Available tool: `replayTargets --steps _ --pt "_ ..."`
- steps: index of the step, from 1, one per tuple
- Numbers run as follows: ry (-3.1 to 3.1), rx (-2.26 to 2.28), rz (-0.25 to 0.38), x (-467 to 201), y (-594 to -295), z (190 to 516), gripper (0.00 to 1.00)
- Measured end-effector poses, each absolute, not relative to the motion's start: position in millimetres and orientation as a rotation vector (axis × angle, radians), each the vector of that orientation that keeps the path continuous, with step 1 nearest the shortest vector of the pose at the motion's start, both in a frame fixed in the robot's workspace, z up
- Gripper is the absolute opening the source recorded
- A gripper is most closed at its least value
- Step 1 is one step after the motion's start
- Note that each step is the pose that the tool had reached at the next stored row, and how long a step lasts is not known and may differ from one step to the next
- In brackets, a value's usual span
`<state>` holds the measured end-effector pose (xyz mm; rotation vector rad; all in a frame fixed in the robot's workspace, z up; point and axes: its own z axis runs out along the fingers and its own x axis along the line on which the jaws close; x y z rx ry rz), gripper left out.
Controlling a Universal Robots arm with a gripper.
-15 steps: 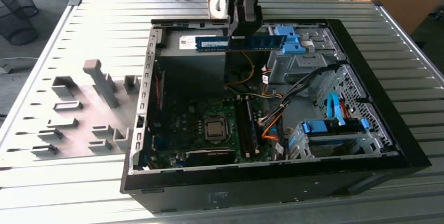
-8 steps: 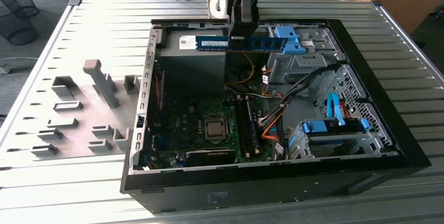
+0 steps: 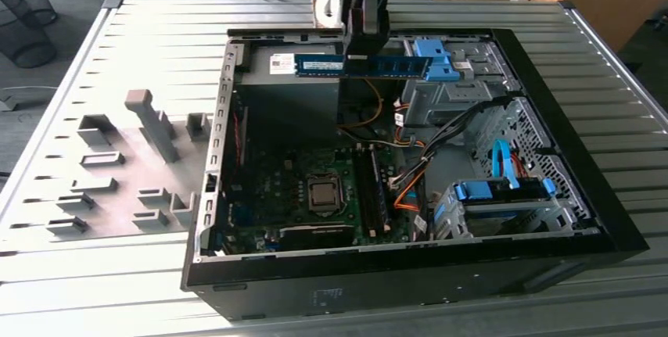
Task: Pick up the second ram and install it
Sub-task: 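Insert the second ram into the second slot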
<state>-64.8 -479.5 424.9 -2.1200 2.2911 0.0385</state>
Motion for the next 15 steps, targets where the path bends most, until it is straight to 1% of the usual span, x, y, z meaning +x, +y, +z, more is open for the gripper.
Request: replayTargets --steps 15 --pt "2.309 -2.102 0.037 -64.8 -479.5 424.6 0.14"
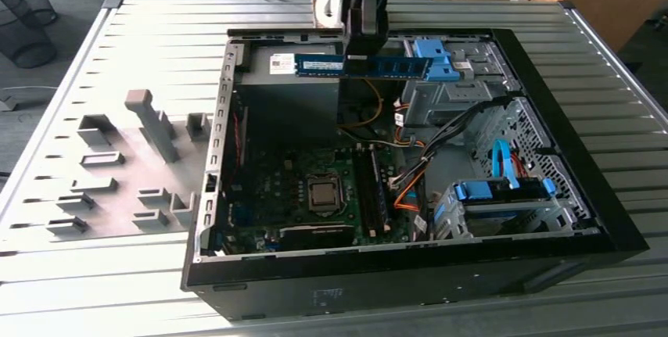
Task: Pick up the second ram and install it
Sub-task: 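Insert the second ram into the second slot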
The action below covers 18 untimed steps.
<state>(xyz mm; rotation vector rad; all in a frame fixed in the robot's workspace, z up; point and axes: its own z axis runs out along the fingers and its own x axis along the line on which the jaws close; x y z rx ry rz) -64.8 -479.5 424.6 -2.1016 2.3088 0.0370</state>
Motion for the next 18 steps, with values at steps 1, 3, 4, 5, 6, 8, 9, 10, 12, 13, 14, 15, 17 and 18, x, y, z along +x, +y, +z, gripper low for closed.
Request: replayTargets --steps 1,3,4,5,6,8,9,10,12,13,14,15,17,18 --pt "2.31 -2.1 0.037 -64.8 -479.5 424.6 0.14" --pt "2.313 -2.097 0.037 -64.7 -479.5 424.6 0.14" --pt "2.314 -2.096 0.037 -64.8 -479.5 424.5 0.14" --pt "2.316 -2.094 0.037 -64.8 -479.5 424.6 0.14" --pt "2.317 -2.092 0.037 -64.8 -479.5 424.5 0.14" --pt "2.32 -2.089 0.037 -64.8 -479.5 424.5 0.14" --pt "2.322 -2.087 0.037 -64.7 -479.5 424.4 0.14" --pt "2.323 -2.086 0.037 -64.8 -479.5 424.4 0.14" --pt "2.326 -2.083 0.037 -64.8 -479.5 424.4 0.14" --pt "2.327 -2.081 0.036 -64.8 -479.5 424.3 0.14" --pt "2.329 -2.079 0.036 -64.8 -479.5 424.3 0.14" --pt "2.33 -2.078 0.036 -64.8 -479.5 424.3 0.14" --pt "2.333 -2.074 0.036 -64.8 -479.5 424.2 0.14" --pt "2.335 -2.073 0.036 -64.8 -479.5 424.2 0.14"
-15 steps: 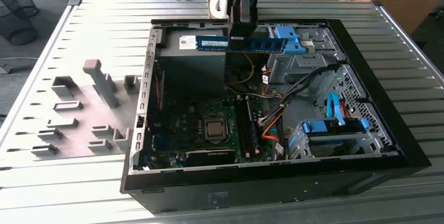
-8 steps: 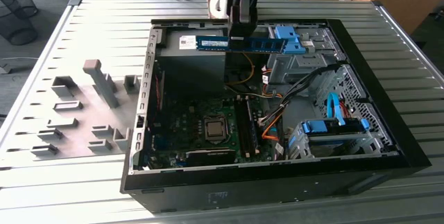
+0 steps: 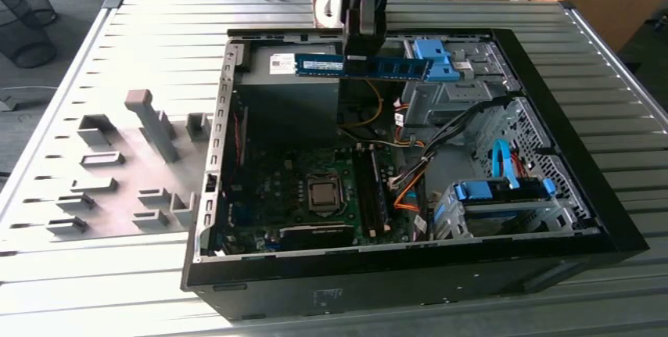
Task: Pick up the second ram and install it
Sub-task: 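Insert the second ram into the second slot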
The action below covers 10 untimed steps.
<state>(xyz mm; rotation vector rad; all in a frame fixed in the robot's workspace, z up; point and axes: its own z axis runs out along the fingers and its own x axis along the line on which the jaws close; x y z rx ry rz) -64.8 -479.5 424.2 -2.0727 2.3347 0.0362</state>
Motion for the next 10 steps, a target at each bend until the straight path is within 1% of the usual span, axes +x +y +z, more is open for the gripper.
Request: replayTargets --steps 10 --pt "2.351 -2.054 0.036 -64.7 -479.5 423.9 0.14"
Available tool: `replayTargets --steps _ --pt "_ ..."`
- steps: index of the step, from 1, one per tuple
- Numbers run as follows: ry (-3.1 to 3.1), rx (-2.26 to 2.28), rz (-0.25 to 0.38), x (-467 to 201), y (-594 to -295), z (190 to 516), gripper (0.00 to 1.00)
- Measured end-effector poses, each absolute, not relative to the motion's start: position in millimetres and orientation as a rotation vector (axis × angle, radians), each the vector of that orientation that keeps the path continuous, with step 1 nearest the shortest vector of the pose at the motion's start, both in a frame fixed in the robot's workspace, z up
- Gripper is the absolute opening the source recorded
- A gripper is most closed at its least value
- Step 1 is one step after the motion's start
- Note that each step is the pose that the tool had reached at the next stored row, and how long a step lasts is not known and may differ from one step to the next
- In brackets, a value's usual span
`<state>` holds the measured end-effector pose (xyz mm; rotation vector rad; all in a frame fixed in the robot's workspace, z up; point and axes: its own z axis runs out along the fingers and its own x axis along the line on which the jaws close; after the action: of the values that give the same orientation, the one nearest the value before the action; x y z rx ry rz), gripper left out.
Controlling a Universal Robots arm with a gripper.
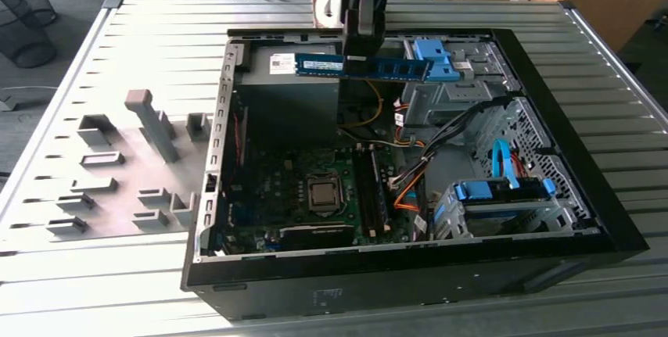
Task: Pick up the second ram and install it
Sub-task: 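Insert the second ram into the second slot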
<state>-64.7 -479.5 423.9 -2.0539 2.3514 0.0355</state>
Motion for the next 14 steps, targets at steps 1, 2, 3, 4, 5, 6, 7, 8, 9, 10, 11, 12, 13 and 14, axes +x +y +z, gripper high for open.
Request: replayTargets --steps 1,2,3,4,5,6,7,8,9,10,11,12,13,14 --pt "2.353 -2.052 0.035 -64.8 -479.5 423.8 0.14" --pt "2.355 -2.05 0.035 -64.8 -479.5 423.8 0.14" --pt "2.356 -2.049 0.035 -64.8 -479.5 423.8 0.14" --pt "2.357 -2.047 0.035 -64.8 -479.5 423.7 0.14" --pt "2.359 -2.045 0.035 -64.8 -479.5 423.7 0.14" --pt "2.36 -2.044 0.035 -64.8 -479.5 423.7 0.14" --pt "2.362 -2.042 0.035 -64.8 -479.5 423.6 0.14" --pt "2.363 -2.041 0.035 -64.8 -479.5 423.6 0.14" --pt "2.364 -2.039 0.035 -64.8 -479.5 423.6 0.14" --pt "2.366 -2.037 0.035 -64.8 -479.5 423.6 0.14" --pt "2.367 -2.035 0.035 -64.8 -479.5 423.5 0.14" --pt "2.369 -2.034 0.035 -64.8 -479.5 423.5 0.14" --pt "2.371 -2.031 0.035 -64.8 -479.5 423.4 0.14" --pt "2.373 -2.028 0.035 -64.8 -479.5 423.4 0.14"
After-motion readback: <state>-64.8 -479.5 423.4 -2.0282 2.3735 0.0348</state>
